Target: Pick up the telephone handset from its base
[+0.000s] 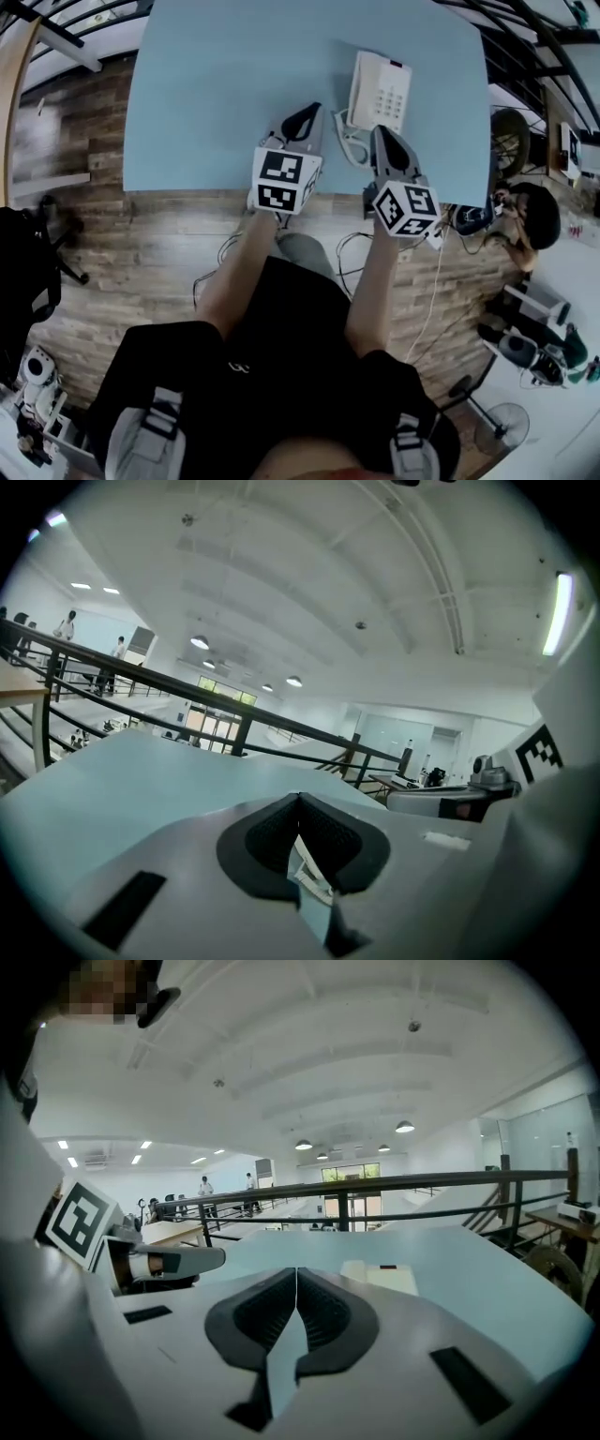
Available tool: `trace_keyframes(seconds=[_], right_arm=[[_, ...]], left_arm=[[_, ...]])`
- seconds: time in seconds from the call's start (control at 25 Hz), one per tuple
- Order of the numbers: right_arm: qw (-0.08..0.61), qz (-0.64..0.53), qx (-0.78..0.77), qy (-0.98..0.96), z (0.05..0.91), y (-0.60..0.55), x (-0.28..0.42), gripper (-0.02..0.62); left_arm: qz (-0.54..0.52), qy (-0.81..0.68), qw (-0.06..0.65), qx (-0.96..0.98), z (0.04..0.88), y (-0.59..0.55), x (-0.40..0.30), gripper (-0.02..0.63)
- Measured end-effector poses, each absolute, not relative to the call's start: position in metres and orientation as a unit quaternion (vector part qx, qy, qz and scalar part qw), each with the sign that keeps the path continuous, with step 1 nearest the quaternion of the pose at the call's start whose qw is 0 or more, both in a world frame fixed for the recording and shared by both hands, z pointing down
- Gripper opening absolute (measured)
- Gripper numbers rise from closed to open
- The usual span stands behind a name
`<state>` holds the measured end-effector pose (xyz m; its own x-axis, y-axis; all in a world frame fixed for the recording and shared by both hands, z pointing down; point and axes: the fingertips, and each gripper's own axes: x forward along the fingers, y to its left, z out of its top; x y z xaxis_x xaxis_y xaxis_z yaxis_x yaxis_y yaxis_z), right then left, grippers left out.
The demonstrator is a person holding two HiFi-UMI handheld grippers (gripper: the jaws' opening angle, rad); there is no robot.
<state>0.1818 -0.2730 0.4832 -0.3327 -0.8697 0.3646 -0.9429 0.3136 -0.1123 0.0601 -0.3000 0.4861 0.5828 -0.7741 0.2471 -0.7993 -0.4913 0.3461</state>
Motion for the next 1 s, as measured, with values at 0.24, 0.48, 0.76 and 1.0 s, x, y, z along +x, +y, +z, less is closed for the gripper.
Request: trace_keyframes(seconds=[0.24, 0.48, 0.76, 1.0], right_arm=[[0.133, 0.225, 0.560, -0.786, 0.523, -0.298, 0.212, 0.107], [0.148, 0.296, 0.533, -0.779, 0.574, -0.331, 0.224, 0.176], [0.165, 0.356, 0.504, -0.769, 0.611, -0.377, 0.238, 0.225], [0.146, 0.405, 0.463, -0.774, 0.617, -0.387, 0.230, 0.209]], left_arm=[[0.051, -0.437, 0.221, 0.870, 0.506, -0.314, 0.081, 0.000], [0.079, -0.440, 0.239, 0.862, 0.536, -0.321, 0.081, 0.000], [0.096, -0.454, 0.258, 0.847, 0.562, -0.330, 0.080, 0.000], [0.092, -0.462, 0.253, 0.845, 0.553, -0.338, 0.081, 0.000]])
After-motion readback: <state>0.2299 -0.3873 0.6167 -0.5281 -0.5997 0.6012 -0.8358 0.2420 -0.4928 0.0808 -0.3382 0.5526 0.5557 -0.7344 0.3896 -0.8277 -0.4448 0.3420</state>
